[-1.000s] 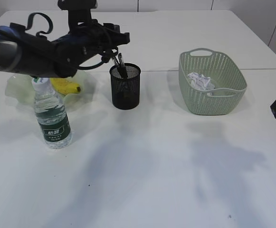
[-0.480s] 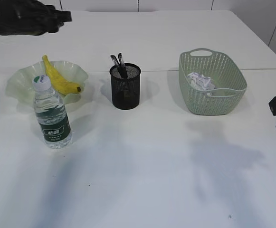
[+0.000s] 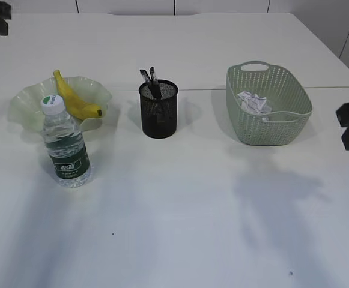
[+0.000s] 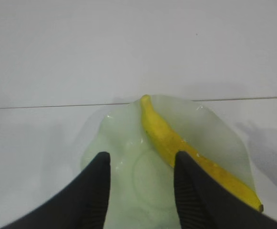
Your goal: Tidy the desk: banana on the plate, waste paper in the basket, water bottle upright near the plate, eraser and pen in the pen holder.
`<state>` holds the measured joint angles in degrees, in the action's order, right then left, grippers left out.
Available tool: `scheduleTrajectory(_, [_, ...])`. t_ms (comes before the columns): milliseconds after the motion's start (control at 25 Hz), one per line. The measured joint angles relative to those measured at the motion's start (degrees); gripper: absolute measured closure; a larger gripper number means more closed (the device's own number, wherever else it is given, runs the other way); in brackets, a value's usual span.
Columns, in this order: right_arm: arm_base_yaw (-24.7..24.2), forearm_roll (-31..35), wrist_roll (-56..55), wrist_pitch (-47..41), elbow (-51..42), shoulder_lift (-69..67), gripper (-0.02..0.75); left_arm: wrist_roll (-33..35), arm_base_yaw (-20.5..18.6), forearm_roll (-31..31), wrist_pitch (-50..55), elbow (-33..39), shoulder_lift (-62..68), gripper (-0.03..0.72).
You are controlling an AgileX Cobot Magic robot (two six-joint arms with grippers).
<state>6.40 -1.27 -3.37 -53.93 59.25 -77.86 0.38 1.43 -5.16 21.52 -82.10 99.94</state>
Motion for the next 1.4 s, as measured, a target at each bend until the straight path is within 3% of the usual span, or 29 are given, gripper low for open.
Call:
scheduleTrajectory(280, [0.00,0.75,1.92,-1.40,9.01,0.00,0.326,0.00,-0.45,1.62,9.55,0.00,-9.22,0.328])
scheduleTrajectory(600, [0.00,0.85,2.02,-5.09,11.69,2.59,0.315,0.00,-0.45,2.82,28.54,0.00,-10.87,0.328])
scheduleTrajectory(1120, [0.00,5.01,2.02,-6.26,11.69,11.74,0.314,0.00,-0.45,3.26,39.61,0.24,-18.61,0.328])
scheduleTrajectory(1400, [0.00,3.96,0.76,-8.70,10.98,18.14,0.314,-1.68,-0.45,5.50,39.92,8.07,-29.39,0.328])
